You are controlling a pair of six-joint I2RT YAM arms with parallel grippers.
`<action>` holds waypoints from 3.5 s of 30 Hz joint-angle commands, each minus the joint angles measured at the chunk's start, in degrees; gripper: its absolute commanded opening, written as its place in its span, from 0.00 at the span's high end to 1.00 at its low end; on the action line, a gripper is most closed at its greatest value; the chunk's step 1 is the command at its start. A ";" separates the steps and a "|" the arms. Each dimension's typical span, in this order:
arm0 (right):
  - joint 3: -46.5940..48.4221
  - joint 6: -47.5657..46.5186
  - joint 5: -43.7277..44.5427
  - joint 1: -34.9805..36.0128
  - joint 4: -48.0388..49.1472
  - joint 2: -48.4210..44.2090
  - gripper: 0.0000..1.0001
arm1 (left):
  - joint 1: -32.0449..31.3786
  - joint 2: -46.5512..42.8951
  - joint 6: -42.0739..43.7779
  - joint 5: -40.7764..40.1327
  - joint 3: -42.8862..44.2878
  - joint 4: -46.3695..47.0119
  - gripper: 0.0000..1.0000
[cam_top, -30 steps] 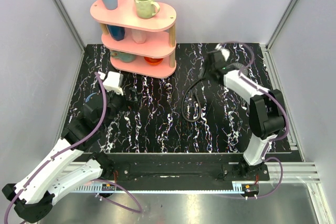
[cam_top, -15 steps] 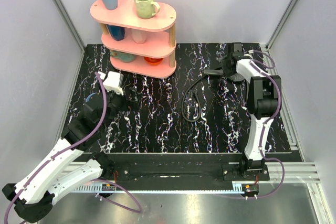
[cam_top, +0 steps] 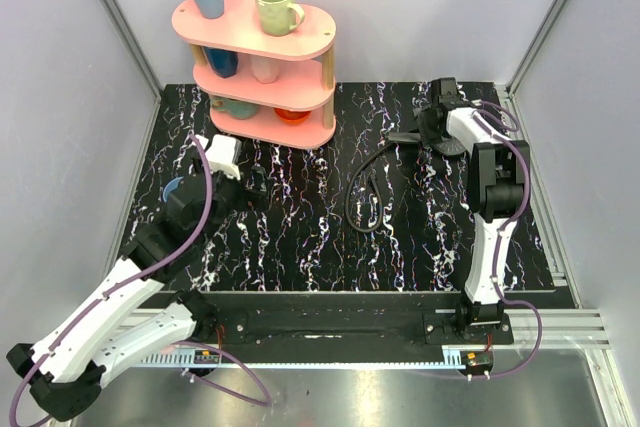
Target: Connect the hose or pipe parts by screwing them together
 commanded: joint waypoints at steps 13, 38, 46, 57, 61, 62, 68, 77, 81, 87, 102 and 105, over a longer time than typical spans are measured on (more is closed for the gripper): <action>5.43 6.80 0.99 2.54 -6.54 1.71 0.33 | -0.14 0.73 0.92 -0.12 0.63 1.70 0.02; 6.30 11.46 0.20 5.09 -9.97 3.99 0.33 | -0.14 -0.14 1.00 -1.08 0.46 1.61 0.02; 5.95 11.81 -0.59 5.18 -11.12 4.87 0.34 | -0.14 -0.23 1.00 -1.17 0.46 1.70 0.02; 2.88 4.79 -0.24 5.26 -7.35 2.15 0.74 | -0.14 0.03 1.09 -1.35 0.46 1.70 0.02; -0.54 -1.80 -0.94 5.44 -3.83 -2.07 0.86 | -0.14 0.12 1.18 -1.78 0.46 1.61 0.02; -1.33 -4.86 -1.03 5.53 -3.21 -4.25 0.87 | -0.14 0.21 1.18 -1.87 0.46 1.70 0.02; -14.33 -17.34 -3.13 6.05 3.72 -16.37 0.96 | -0.14 0.30 0.57 -2.75 0.28 1.70 0.02; -40.17 -29.05 -10.52 9.56 13.14 -37.20 1.00 | -0.14 3.19 -8.20 -2.76 4.23 -4.26 0.05; -50.79 -29.59 -11.04 10.27 14.28 -46.09 1.00 | -0.14 3.46 -12.96 3.91 6.00 -5.68 0.07; -61.52 -30.11 -16.56 12.64 17.00 -57.09 1.00 | -0.14 4.42 -16.92 9.28 5.47 -6.03 0.09; -78.41 -25.72 -25.55 16.16 24.12 -76.51 1.00 | -0.66 20.24 -34.23 26.95 -2.96 10.03 0.19; -80.08 -24.23 -26.25 16.16 24.83 -80.20 1.00 | -1.45 25.59 -39.24 27.92 -4.64 17.50 0.20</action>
